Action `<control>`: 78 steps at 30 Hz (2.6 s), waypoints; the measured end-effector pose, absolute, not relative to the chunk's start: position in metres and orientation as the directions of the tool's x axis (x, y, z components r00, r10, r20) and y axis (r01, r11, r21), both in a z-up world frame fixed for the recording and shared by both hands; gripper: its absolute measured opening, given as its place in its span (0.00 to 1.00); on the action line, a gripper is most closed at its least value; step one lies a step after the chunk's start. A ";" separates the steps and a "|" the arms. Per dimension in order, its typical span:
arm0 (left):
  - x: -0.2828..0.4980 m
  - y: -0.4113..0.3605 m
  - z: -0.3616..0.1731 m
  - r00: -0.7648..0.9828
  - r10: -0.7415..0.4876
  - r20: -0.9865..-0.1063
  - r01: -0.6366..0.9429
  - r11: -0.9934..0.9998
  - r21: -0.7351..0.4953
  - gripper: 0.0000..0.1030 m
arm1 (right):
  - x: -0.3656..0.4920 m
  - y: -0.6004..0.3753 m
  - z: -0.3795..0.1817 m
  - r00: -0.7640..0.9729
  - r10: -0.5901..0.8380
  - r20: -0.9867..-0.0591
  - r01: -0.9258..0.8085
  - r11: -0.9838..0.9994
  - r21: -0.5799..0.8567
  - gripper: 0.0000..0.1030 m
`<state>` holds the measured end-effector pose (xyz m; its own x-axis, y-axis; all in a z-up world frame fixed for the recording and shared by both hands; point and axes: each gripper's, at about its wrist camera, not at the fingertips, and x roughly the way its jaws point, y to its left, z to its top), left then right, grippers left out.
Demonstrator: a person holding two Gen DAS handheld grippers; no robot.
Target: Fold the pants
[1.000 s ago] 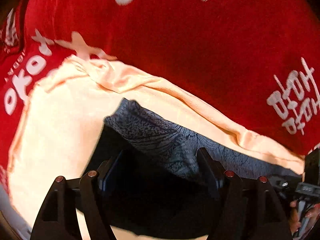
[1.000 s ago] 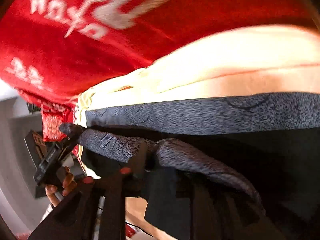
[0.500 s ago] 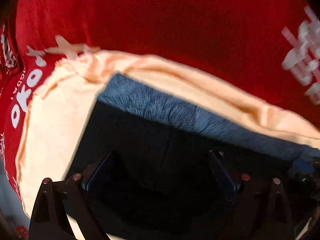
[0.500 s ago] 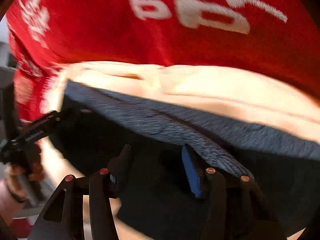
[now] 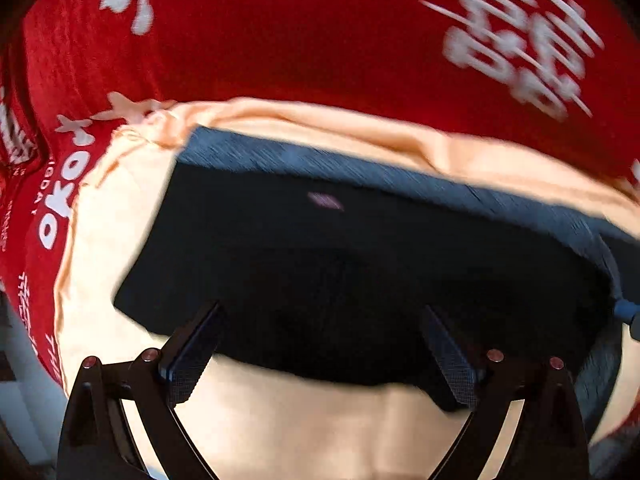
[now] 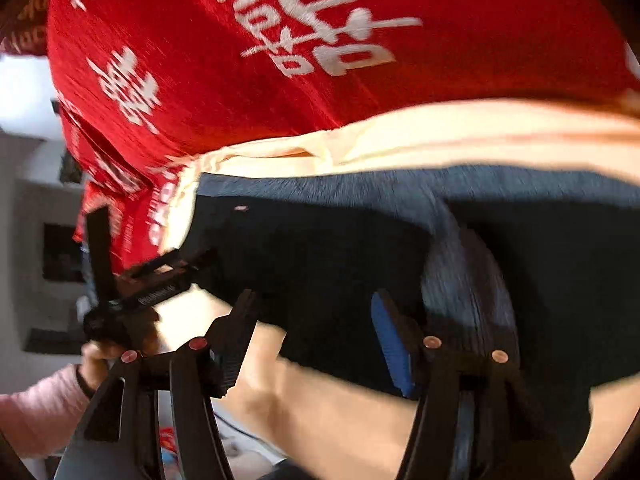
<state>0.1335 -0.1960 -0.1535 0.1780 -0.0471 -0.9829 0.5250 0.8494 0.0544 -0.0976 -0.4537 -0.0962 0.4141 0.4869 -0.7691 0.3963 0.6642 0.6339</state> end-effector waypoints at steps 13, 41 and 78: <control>-0.004 -0.258 -0.147 0.048 -0.157 -0.986 0.750 0.658 -0.068 0.95 | -0.288 -0.425 -0.107 0.354 0.397 -0.847 0.671 0.523 0.525 0.61; -0.123 -0.321 -0.198 -0.211 -0.241 -0.947 0.809 0.501 -0.307 0.86 | -0.401 -0.329 -0.179 0.515 0.318 -0.796 0.759 0.261 0.596 0.30; -0.036 -0.474 -0.144 0.120 -0.157 -0.980 0.695 0.718 -0.030 0.83 | -0.267 -0.779 -0.078 0.419 0.192 -0.888 0.640 0.631 0.439 0.19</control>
<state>-0.0363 -0.4740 -0.1438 0.1204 -0.1571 -0.9802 0.6950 0.7184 -0.0297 -0.2674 -0.7786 -0.0779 0.4187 0.1924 -0.8875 0.6402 0.6306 0.4387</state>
